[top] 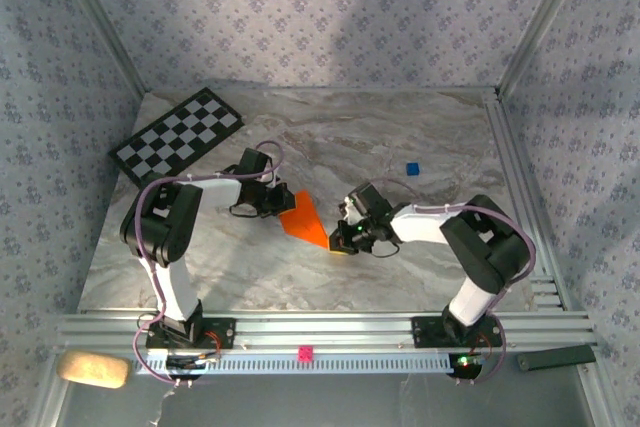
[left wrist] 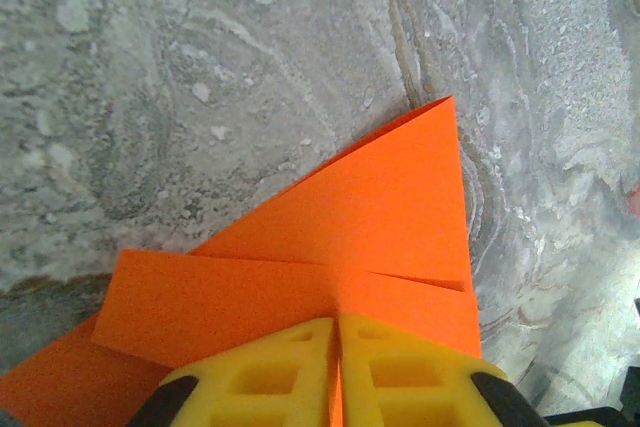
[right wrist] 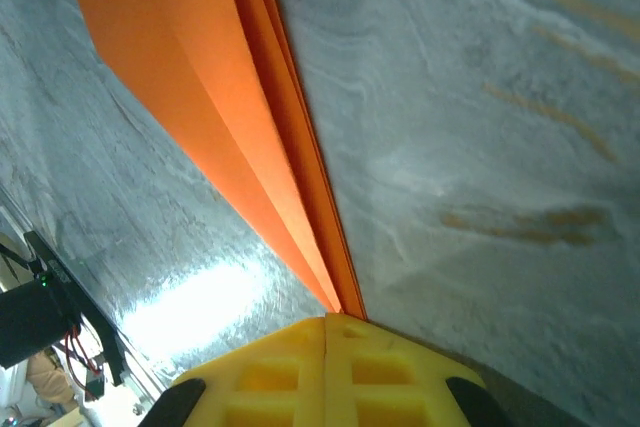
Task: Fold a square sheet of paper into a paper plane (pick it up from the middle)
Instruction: Fourth fold the wing at the center of the table.
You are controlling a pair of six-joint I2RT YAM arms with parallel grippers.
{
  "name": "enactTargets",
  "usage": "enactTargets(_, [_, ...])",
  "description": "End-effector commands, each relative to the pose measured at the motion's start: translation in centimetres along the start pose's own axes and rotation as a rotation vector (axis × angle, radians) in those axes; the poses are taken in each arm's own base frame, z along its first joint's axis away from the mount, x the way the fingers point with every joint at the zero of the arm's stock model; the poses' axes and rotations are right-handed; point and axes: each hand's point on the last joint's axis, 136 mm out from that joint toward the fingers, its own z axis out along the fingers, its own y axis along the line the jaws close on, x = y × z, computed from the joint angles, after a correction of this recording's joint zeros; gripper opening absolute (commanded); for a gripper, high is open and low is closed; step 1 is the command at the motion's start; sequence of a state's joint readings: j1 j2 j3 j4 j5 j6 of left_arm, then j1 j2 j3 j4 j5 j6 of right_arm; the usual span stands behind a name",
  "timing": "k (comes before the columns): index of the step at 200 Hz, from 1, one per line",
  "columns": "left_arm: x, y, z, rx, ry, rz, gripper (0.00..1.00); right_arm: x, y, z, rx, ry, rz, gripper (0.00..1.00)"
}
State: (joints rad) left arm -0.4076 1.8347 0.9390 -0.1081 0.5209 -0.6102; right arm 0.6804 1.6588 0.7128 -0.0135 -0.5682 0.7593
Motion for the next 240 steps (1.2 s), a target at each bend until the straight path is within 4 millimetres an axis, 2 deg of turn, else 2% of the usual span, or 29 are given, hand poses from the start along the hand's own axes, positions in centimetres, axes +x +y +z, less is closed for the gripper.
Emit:
enactTargets(1, [1.2, 3.6, 1.0, -0.121, 0.034, -0.035, 0.11, -0.7, 0.9, -1.1, -0.014, -0.016, -0.019, 0.01])
enactTargets(18, [1.1, 3.6, 0.9, -0.121, 0.032, -0.035, 0.11, -1.6, 2.1, -0.8, -0.04, -0.01, -0.041, 0.01])
enactTargets(46, [1.2, 3.5, 0.9, -0.118, 0.033, -0.037, 0.11, -2.6, 2.8, 0.3, -0.05, 0.005, -0.042, 0.03])
enactTargets(66, [1.2, 3.5, 0.9, -0.118, 0.034, -0.038, 0.11, -2.4, 1.7, 1.3, -0.02, 0.03, -0.018, 0.03])
enactTargets(90, [1.1, 3.5, 0.8, -0.12, 0.034, -0.037, 0.11, -0.6, -0.7, 1.9, 0.033, 0.071, 0.003, 0.03])
enactTargets(108, [1.1, 3.6, 0.8, -0.124, 0.034, -0.036, 0.11, 0.7, -2.2, 1.4, 0.058, 0.082, 0.021, 0.03])
enactTargets(150, [1.1, 3.8, 0.8, -0.125, 0.035, -0.045, 0.11, 2.3, -3.1, -0.7, 0.088, 0.049, 0.016, 0.03])
enactTargets(171, [1.2, 3.6, 0.8, -0.116, 0.041, -0.055, 0.11, 1.7, -2.1, -1.9, 0.065, -0.008, 0.02, 0.05])
enactTargets(186, [1.4, 3.7, 0.7, -0.117, 0.045, -0.067, 0.11, 1.1, -0.7, -2.6, 0.022, -0.046, 0.024, 0.12])
enactTargets(202, [1.6, 3.7, 0.7, -0.121, 0.048, -0.082, 0.11, 0.5, -0.5, -3.1, 0.034, -0.069, 0.053, 0.16])
enactTargets(240, [1.7, 3.5, 0.4, -0.112, 0.044, -0.1, 0.11, -0.6, 0.4, -2.8, -0.029, -0.125, 0.179, 0.26])
